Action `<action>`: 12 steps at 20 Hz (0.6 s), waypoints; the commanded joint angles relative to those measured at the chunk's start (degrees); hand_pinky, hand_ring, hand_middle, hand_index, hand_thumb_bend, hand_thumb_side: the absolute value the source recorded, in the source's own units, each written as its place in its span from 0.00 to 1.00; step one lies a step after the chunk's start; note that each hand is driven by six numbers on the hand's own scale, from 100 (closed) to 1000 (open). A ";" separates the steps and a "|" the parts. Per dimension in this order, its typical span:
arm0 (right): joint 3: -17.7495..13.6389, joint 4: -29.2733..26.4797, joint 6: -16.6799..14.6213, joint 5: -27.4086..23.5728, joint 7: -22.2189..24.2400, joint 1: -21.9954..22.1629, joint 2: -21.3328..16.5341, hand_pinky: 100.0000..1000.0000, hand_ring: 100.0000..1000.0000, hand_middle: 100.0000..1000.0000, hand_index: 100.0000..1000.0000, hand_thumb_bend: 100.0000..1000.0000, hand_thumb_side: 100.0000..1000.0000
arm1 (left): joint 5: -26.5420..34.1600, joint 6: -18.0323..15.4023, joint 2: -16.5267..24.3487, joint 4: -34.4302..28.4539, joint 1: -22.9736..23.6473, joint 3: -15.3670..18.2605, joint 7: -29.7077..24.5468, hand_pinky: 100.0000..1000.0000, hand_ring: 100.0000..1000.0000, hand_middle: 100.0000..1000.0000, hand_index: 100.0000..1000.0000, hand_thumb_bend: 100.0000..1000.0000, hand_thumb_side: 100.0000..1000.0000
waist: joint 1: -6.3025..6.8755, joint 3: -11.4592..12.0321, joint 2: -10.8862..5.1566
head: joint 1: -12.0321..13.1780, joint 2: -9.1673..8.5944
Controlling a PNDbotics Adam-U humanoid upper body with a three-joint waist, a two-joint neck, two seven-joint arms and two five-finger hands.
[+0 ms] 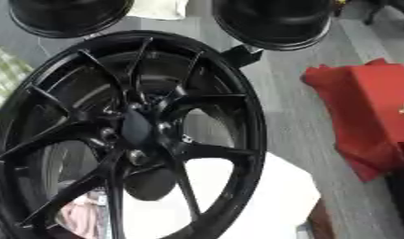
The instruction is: Pull the pin out of the wheel hub.
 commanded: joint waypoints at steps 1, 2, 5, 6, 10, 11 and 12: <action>-1.17 -1.07 0.94 1.20 0.92 0.07 1.70 1.00 0.95 0.82 0.88 0.29 0.00 | 0.08 -0.13 0.54 -1.17 -0.49 -0.10 -0.27 0.64 0.59 0.49 0.64 0.00 0.72 | 0.18 -0.05 -0.55 | 0.66 -0.79; -1.38 -1.07 1.31 0.69 0.62 0.15 2.30 1.00 0.95 0.82 0.87 0.27 0.00 | 0.09 -0.14 0.52 -1.17 -0.49 -0.13 -0.30 0.64 0.59 0.49 0.64 0.00 0.72 | 0.25 -0.05 -0.53 | 0.74 -0.76; -1.79 -1.07 1.72 -1.36 -0.69 0.14 3.35 1.00 0.94 0.80 0.86 0.28 0.00 | 0.13 -0.15 0.44 -1.17 -0.50 -0.30 -0.47 0.64 0.59 0.49 0.64 0.00 0.72 | 0.41 -0.12 -0.49 | 0.79 -0.77; -1.84 -1.07 1.57 -2.05 -1.13 0.06 3.47 1.00 0.93 0.79 0.86 0.28 0.00 | 0.15 -0.15 0.42 -1.17 -0.54 -0.37 -0.55 0.64 0.59 0.49 0.64 0.00 0.72 | 0.45 -0.16 -0.48 | 0.79 -0.80; -1.20 -1.07 -2.21 -6.41 -3.37 -0.98 3.45 1.00 0.82 0.61 0.76 0.40 0.00 | 0.32 -0.47 0.50 -1.17 -0.95 -0.82 -1.03 0.64 0.59 0.49 0.64 0.00 0.72 | 0.60 -0.25 -0.47 | 0.62 -0.74; -0.74 -1.07 -3.96 -7.95 -3.94 -1.32 3.28 0.99 0.78 0.56 0.72 0.40 0.00 | 0.39 -0.61 0.54 -1.17 -1.15 -0.96 -1.20 0.64 0.59 0.49 0.64 0.00 0.72 | 0.64 -0.23 -0.47 | 0.55 -0.75; -0.21 -1.07 -5.76 -9.38 -4.47 -1.65 3.10 0.98 0.78 0.56 0.72 0.38 0.01 | 0.43 -0.71 0.57 -1.17 -1.36 -1.12 -1.38 0.64 0.59 0.49 0.64 0.00 0.72 | 0.68 -0.21 -0.47 | 0.50 -0.76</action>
